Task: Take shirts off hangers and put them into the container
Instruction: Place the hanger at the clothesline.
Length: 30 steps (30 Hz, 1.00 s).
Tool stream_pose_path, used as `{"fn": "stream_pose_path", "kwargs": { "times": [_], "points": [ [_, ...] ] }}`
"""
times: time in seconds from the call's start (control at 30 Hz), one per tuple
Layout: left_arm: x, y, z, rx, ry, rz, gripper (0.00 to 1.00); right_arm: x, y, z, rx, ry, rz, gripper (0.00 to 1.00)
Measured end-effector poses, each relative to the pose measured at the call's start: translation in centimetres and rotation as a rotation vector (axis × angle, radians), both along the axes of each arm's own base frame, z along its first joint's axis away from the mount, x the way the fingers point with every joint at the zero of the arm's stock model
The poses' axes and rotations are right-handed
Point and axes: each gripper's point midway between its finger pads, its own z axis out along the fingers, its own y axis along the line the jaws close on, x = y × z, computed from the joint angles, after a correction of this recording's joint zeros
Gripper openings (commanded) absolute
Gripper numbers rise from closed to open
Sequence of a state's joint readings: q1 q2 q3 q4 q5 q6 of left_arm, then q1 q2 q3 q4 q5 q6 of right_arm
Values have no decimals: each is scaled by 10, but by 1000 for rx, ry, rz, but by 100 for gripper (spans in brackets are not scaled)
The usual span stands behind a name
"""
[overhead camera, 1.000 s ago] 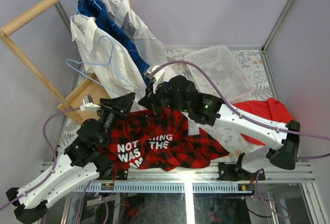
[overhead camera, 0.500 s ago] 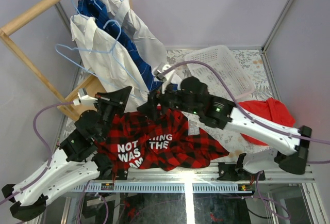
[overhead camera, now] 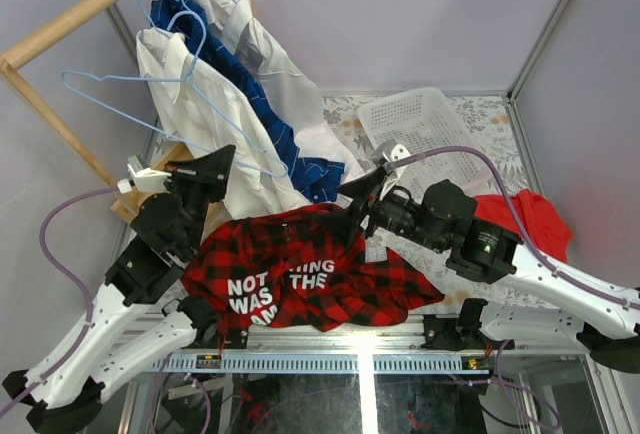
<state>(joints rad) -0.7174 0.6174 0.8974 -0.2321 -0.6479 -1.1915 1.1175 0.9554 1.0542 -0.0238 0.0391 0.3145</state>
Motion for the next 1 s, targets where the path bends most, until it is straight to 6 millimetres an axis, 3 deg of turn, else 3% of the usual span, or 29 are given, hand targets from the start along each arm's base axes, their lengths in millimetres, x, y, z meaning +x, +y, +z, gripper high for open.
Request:
{"fn": "stream_pose_path", "kwargs": {
  "times": [0.13,0.27,0.43,0.73,1.0],
  "points": [
    [19,9,-6,-21,13,21,0,2,-7,-1,0,-1,-27,90],
    [40,31,-20,-68,33,42,0,2,-9,-3,-9,3,-32,90],
    [56,55,-22,-172,7,33,0,4,-11,-12,-40,16,-47,90],
    [56,56,8,-299,-124,-48,0,9,-7,-24,-82,23,-57,90],
    [79,84,14,-389,-164,-8,0,10,-3,-55,-185,66,-55,90]
  ]
}}
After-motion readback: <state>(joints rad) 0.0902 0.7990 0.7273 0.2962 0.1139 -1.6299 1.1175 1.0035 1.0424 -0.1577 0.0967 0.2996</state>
